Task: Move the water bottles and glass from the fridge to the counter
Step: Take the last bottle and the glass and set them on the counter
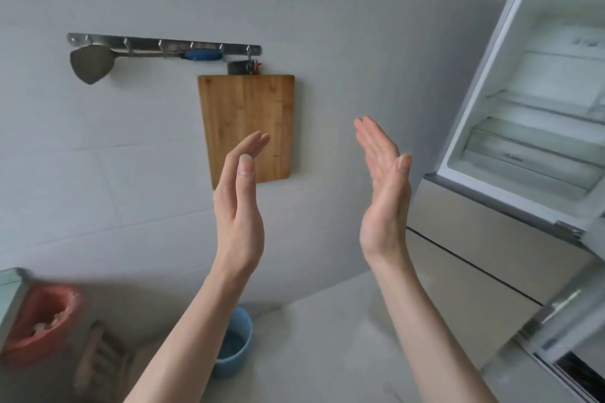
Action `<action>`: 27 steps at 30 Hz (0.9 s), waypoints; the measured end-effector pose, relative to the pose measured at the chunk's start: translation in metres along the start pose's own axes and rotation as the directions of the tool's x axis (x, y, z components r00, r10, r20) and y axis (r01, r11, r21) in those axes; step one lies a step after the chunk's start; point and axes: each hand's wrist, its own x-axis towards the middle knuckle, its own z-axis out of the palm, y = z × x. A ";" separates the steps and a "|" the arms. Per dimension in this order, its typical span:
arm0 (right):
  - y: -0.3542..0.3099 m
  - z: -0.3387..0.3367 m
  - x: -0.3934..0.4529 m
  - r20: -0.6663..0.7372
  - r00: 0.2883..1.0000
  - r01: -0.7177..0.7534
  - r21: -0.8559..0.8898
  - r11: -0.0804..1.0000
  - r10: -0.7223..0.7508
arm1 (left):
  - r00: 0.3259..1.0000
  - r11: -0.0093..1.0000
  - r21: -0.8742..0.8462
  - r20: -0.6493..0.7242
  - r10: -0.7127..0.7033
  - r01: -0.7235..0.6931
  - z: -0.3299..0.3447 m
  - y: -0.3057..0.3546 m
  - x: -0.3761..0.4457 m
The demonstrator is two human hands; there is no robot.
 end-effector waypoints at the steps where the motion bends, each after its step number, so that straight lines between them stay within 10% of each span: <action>1: 0.002 -0.014 0.007 -0.013 1.000 0.008 -0.014 1.000 -0.008 | 1.000 1.000 -0.020 0.011 0.000 0.001 0.017 -0.004 0.002; 27: 0.108 -0.210 0.172 -0.414 0.890 0.026 -0.372 0.928 -0.191 | 0.920 0.910 -0.370 0.390 -0.031 0.187 0.321 -0.148 0.114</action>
